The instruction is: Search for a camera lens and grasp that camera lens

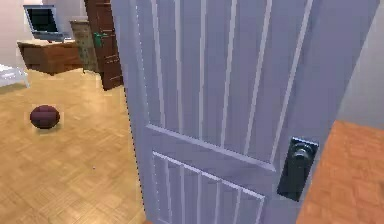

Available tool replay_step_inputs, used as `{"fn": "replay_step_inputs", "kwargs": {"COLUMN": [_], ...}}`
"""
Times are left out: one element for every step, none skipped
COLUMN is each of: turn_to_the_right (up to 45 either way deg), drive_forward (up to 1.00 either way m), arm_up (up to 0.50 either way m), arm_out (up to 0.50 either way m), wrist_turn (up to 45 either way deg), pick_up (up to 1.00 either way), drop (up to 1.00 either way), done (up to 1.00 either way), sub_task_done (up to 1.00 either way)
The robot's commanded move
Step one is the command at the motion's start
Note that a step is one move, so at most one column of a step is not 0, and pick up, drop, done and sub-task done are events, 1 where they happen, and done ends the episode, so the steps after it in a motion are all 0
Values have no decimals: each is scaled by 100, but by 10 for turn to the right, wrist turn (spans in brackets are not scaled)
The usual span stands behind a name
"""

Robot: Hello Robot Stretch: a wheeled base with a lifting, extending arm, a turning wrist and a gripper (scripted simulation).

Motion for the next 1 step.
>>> {"fn": "replay_step_inputs", "kwargs": {"turn_to_the_right": [450], "drive_forward": [0], "arm_up": [0], "arm_out": [0], "wrist_turn": [0], "pick_up": [0], "drop": [0], "done": [0], "sub_task_done": [0]}}
